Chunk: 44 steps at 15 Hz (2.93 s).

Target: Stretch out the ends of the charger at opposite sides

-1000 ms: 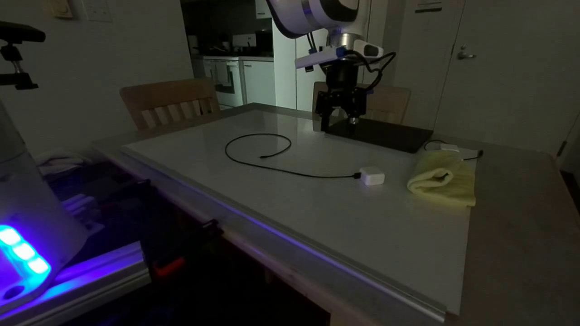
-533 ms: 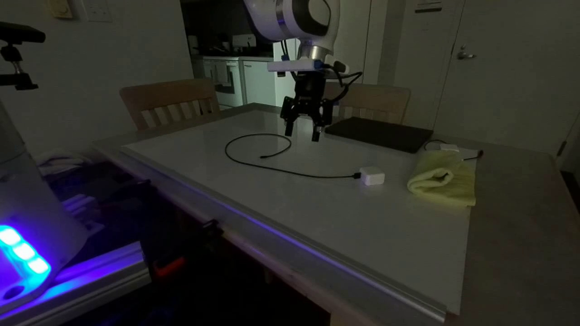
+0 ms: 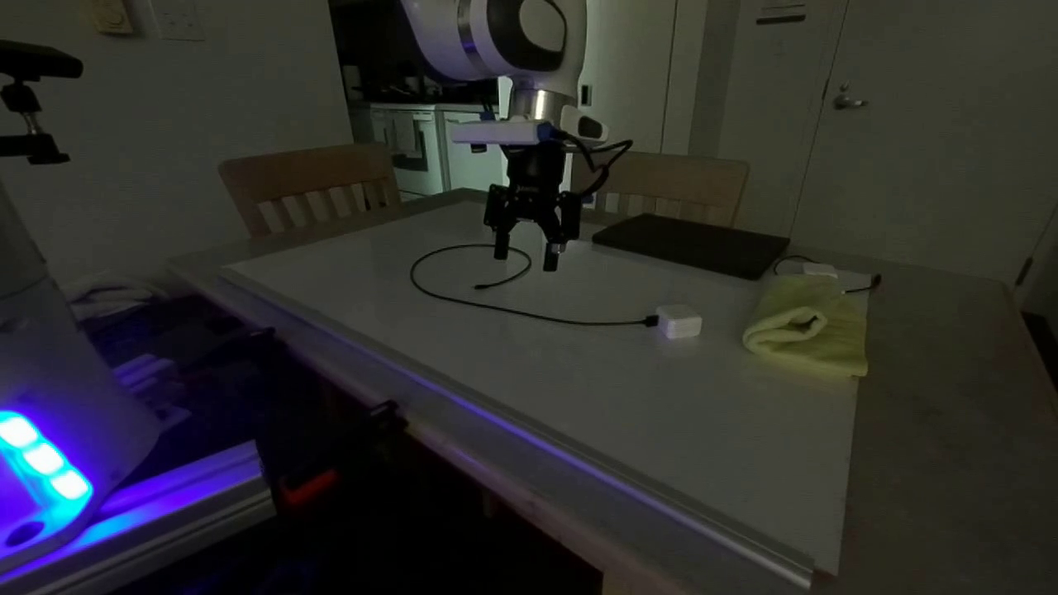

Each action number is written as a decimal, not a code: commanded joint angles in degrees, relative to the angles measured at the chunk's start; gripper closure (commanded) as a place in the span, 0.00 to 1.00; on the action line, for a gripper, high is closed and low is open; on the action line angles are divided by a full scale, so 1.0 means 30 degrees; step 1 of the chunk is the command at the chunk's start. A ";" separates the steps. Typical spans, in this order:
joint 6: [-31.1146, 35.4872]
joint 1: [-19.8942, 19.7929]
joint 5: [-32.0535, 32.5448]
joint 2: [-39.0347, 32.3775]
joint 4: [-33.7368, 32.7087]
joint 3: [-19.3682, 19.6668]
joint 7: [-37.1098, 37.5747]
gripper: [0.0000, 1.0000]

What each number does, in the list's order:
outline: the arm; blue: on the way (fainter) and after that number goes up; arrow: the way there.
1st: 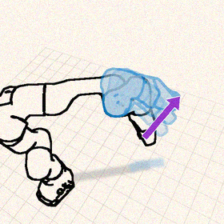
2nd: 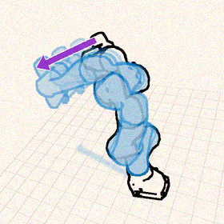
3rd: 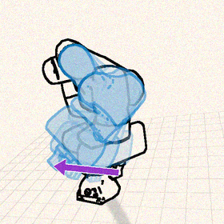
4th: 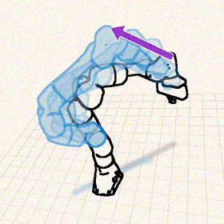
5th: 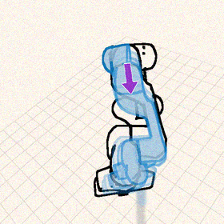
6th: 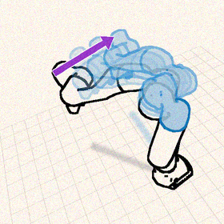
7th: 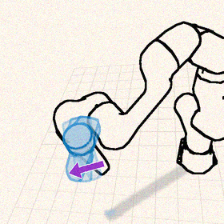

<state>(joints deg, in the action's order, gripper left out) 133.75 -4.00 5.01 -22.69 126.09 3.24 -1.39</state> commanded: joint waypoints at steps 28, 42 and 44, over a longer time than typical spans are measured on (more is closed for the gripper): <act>0.2119 0.1069 -0.4252 -0.3070 -0.1243 -0.0831 0.2728 0.26; 0.1897 0.0557 -0.4405 -0.2267 -0.0488 -0.1085 0.1064 1.00; 0.1877 0.0747 -0.4234 -0.2203 -0.0433 -0.1272 0.0812 0.99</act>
<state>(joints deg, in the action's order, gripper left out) 137.81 -2.09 -7.46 -28.53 124.03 1.19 2.84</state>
